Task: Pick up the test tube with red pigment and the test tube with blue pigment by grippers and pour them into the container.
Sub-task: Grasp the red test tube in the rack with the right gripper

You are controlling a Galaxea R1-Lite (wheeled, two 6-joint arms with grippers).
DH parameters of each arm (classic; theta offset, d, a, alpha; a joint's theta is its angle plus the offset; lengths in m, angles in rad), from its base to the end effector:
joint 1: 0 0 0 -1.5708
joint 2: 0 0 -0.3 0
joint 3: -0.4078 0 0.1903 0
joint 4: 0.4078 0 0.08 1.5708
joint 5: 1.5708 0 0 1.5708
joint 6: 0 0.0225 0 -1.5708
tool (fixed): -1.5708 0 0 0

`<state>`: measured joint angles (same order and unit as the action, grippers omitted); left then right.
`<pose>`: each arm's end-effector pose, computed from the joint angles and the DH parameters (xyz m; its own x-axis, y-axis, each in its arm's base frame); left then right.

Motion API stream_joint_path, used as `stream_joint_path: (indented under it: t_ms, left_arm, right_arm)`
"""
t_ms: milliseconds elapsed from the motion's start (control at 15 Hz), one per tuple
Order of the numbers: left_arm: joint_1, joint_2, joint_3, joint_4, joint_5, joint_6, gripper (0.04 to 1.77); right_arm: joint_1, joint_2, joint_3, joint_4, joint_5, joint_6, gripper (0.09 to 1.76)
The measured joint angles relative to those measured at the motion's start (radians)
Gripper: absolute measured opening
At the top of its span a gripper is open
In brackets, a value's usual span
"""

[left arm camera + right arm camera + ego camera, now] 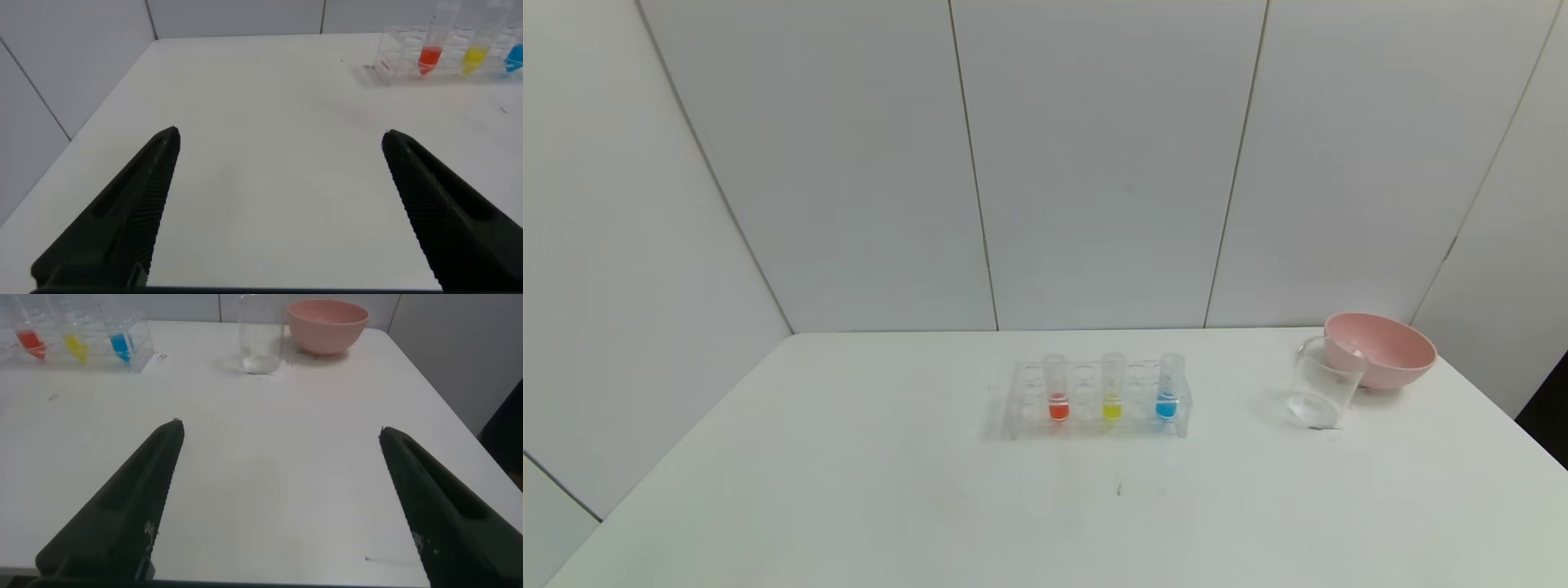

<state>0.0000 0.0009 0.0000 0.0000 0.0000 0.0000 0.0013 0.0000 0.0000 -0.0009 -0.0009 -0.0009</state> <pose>-0.0227 0.0000 0.0755 1.0000 0.0000 -0.0009 0.0000 1.0000 0.0000 -0.0228 0.0000 0.0756 1.0000 0.0004 0.0009 -0.0004 1.0000 -0.0009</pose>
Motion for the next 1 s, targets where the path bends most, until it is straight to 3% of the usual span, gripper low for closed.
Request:
stream_joint_path:
  t_ms: [1000]
  left_arm:
    - [0.0,0.0,0.0,0.0,0.0,0.0,1.76]
  right_arm:
    - [0.0,0.0,0.0,0.0,-0.002,0.0,1.71]
